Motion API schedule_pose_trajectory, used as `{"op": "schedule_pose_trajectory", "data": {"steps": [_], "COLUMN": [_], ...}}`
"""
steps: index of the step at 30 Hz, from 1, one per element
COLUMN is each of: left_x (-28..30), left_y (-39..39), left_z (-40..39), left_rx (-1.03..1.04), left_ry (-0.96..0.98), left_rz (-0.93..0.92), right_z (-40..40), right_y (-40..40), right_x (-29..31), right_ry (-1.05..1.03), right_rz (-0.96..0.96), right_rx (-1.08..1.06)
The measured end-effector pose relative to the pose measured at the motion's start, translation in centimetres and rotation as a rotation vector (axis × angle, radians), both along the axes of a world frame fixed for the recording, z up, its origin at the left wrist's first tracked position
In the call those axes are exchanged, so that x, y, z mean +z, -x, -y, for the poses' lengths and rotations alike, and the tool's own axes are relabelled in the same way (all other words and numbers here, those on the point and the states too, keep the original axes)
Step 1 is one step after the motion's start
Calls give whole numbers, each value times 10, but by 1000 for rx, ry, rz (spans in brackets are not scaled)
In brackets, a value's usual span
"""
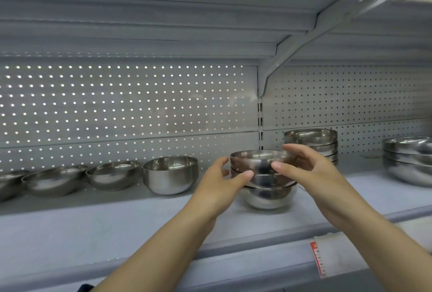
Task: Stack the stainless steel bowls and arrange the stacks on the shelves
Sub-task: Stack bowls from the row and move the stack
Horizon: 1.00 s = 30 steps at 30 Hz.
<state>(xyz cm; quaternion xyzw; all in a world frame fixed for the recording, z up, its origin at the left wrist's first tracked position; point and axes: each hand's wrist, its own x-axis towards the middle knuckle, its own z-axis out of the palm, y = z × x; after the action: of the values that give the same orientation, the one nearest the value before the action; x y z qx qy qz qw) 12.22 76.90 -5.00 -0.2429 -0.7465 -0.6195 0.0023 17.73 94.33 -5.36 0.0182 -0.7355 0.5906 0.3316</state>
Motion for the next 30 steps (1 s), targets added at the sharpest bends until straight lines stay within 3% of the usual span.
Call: {"op": "schedule_pose_trajectory", "data": {"steps": [4, 14, 18, 24, 30], "left_x": [0, 1, -3, -10, -17], "left_y": [-10, -21, -25, -21, 0], "left_z": [40, 229, 300, 404, 491], "left_rx": [98, 515, 646, 795, 785], "left_ry": [2, -94, -83, 42, 293], "left_rz": [-54, -218, -268, -358, -211], "right_z": [25, 229, 318, 430, 500], "right_y": [-9, 18, 43, 85, 110], "right_x": [15, 45, 42, 26, 10], "right_ry": [-226, -502, -436, -148, -90], "right_rz": [-100, -304, -206, 81, 212], "right_rx": [-169, 255, 471, 727, 724]}}
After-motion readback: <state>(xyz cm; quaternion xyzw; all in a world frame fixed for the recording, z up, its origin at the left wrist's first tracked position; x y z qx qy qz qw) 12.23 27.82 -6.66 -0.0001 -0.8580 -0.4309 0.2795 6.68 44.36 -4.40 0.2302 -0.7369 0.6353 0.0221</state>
